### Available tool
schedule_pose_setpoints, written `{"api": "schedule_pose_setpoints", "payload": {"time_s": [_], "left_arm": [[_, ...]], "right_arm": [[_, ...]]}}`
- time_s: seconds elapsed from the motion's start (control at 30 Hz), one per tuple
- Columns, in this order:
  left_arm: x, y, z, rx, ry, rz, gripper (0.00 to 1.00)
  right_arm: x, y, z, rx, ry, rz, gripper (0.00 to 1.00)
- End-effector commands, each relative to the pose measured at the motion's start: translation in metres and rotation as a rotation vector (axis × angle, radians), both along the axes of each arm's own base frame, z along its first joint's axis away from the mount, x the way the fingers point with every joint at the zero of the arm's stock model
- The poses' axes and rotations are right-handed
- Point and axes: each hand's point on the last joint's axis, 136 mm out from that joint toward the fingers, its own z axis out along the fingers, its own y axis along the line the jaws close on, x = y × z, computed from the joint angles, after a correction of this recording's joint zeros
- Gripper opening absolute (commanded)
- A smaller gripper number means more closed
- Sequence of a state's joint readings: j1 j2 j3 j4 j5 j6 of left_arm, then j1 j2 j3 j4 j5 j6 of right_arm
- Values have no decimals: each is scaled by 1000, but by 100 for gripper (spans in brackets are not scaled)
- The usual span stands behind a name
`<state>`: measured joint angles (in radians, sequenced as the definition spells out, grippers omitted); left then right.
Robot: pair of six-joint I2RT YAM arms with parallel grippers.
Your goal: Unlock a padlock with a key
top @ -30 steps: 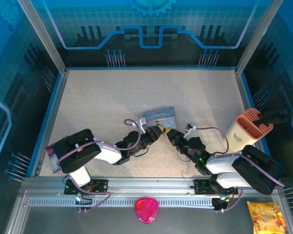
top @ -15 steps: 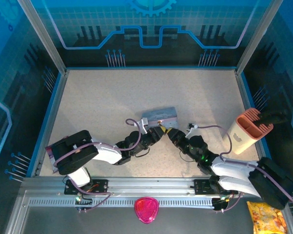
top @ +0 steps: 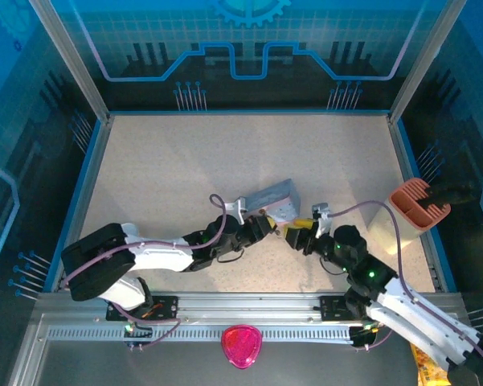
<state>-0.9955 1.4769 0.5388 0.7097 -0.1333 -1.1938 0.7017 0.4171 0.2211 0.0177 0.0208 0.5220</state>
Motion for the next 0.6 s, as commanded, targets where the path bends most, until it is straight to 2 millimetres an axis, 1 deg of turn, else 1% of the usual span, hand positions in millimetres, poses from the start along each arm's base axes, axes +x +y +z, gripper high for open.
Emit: {"api": "schedule_pose_setpoints", "payload": {"time_s": [0.0, 0.1, 0.17, 0.27, 0.37, 0.47, 0.57], "left_arm": [[2, 3, 14, 27, -31, -13, 0], [1, 5, 16, 41, -37, -12, 0], [2, 6, 17, 43, -41, -11, 0], [3, 6, 18, 39, -39, -12, 0], [3, 6, 15, 51, -29, -19, 0], [2, 9, 13, 72, -15, -19, 0], [0, 12, 12, 83, -8, -19, 0]], "right_arm": [[-17, 6, -2, -108, -163, 125, 48], [-21, 9, -6, -96, -168, 134, 46], [-22, 11, -13, -95, -147, 130, 44], [-29, 19, -20, -151, -168, 154, 42], [-39, 29, -22, -238, -286, 170, 43], [-44, 34, -17, -288, -411, 157, 43], [-42, 36, -14, -326, -484, 124, 42]]}}
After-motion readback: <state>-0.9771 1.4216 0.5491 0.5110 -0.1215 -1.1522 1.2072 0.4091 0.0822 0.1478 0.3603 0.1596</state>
